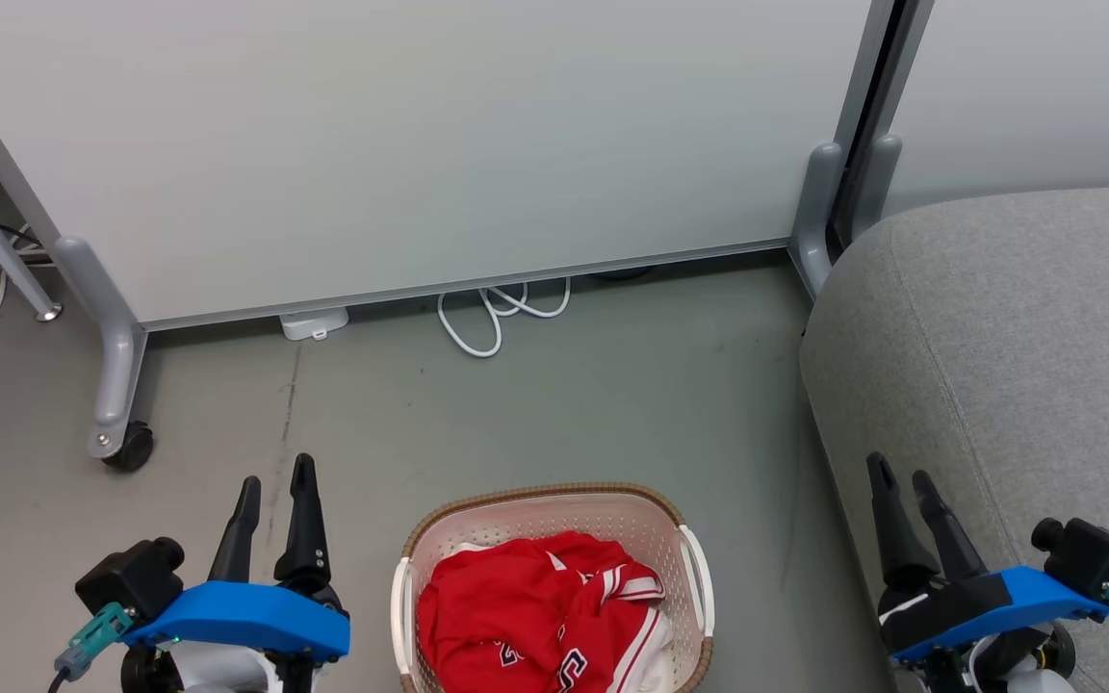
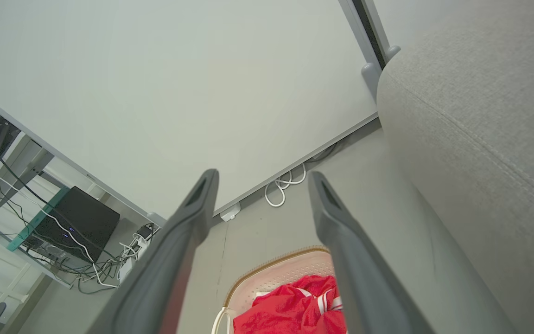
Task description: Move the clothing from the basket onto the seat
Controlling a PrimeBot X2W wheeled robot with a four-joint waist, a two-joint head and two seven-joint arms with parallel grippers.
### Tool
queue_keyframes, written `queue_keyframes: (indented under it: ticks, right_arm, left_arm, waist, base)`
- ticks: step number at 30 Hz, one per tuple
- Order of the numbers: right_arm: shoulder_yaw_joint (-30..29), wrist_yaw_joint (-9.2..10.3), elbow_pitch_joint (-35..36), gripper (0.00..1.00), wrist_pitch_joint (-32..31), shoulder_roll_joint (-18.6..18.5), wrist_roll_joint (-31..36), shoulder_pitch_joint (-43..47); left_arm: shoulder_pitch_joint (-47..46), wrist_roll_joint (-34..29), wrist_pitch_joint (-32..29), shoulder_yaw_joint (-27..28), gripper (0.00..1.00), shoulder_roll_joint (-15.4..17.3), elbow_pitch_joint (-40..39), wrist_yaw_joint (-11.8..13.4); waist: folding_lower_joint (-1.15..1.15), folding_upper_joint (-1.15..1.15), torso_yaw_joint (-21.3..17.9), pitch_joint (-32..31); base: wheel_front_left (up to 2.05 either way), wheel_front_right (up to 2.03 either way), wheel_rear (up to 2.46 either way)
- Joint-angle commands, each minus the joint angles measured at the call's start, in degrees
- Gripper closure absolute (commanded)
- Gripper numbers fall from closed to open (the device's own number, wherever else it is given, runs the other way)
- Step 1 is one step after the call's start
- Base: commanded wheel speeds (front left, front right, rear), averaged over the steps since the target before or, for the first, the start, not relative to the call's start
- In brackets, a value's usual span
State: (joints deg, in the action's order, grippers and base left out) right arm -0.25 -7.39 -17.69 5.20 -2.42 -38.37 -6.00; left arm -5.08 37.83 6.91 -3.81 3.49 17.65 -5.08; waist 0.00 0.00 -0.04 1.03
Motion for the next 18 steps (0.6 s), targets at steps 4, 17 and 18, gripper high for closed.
queue_keyframes:
  ticks: [4, 17, 18]
  right_arm:
    - [0.3, -0.1, 0.2, 0.0, 0.8, -0.5, 3.4, -1.6]
    - [0.7, -0.11, -0.3, 0.0, 2.6, -0.5, 11.0, -2.1]
    - [0.7, -0.11, -0.3, 0.0, 2.7, -0.5, 11.5, -2.1]
  left_arm:
    - [-1.5, -3.4, 1.1, -0.3, 0.0, 0.4, 0.0, -0.1]
    - [-2.0, -10.5, 3.0, -0.9, 0.0, 0.4, 1.7, -0.1]
    - [-2.0, -11.0, 3.1, -0.9, 0.0, 0.4, 1.9, -0.1]
  waist:
    - [0.0, 0.0, 0.0, 0.1]
    - [0.0, 0.0, -0.2, 0.4]
    - [0.0, 0.0, -0.2, 0.4]
  base:
    - [0.0, 0.0, 0.0]
    - [0.0, 0.0, 0.0]
    - [0.0, 0.0, 0.0]
